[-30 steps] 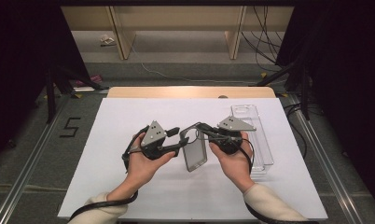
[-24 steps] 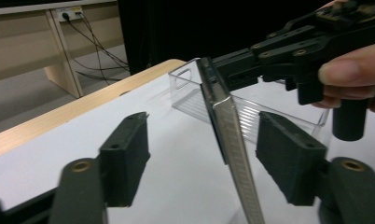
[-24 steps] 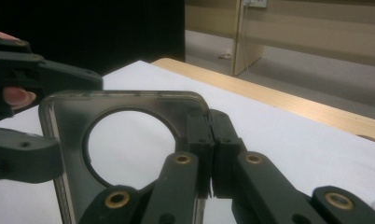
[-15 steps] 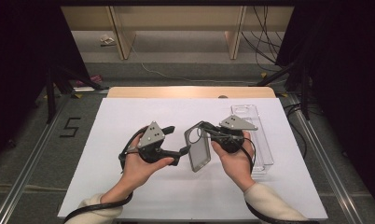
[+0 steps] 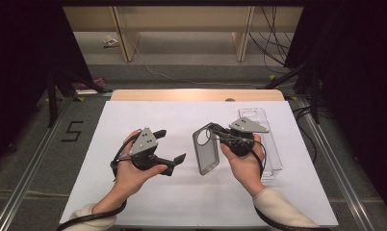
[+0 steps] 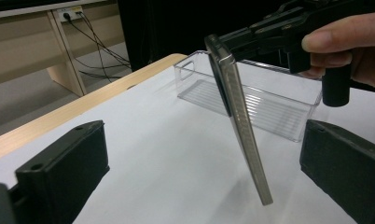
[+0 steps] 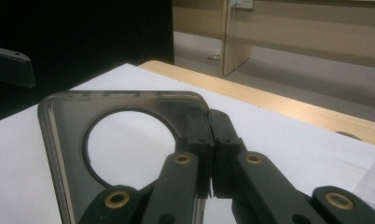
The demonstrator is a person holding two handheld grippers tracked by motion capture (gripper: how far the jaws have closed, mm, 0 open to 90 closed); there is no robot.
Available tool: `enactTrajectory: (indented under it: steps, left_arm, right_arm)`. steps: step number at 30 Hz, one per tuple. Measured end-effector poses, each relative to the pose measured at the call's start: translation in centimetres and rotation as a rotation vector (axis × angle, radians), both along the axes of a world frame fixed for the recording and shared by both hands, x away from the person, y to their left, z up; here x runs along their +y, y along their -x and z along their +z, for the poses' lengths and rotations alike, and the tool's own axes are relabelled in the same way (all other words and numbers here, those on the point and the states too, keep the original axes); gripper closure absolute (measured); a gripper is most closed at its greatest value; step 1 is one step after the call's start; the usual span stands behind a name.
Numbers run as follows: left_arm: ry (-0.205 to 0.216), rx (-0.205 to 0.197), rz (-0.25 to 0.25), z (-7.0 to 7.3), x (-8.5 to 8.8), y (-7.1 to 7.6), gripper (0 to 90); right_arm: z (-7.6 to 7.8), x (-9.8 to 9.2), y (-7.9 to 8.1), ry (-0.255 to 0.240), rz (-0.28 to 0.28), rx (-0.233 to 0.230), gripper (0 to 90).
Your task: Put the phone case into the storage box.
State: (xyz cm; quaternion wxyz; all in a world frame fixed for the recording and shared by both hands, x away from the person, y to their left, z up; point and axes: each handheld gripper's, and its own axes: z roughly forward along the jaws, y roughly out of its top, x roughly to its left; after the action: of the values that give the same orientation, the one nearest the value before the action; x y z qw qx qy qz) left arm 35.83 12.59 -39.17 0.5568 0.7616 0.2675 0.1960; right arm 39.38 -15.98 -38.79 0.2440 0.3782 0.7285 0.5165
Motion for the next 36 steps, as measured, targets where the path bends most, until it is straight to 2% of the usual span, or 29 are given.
enactTrajectory:
  steps: [14,36]
  left_arm:
    - [-0.01,-0.001,0.023,-0.8,2.7,0.5,0.0]
    - [-0.019,0.0,0.057,-1.2,4.8,1.1,0.0]
  right_arm:
    - [0.9,-0.9,-0.2,-0.024,-0.023,-0.011,89.3]
    - [2.0,-2.2,-0.6,-0.054,-0.065,-0.025,89.3]
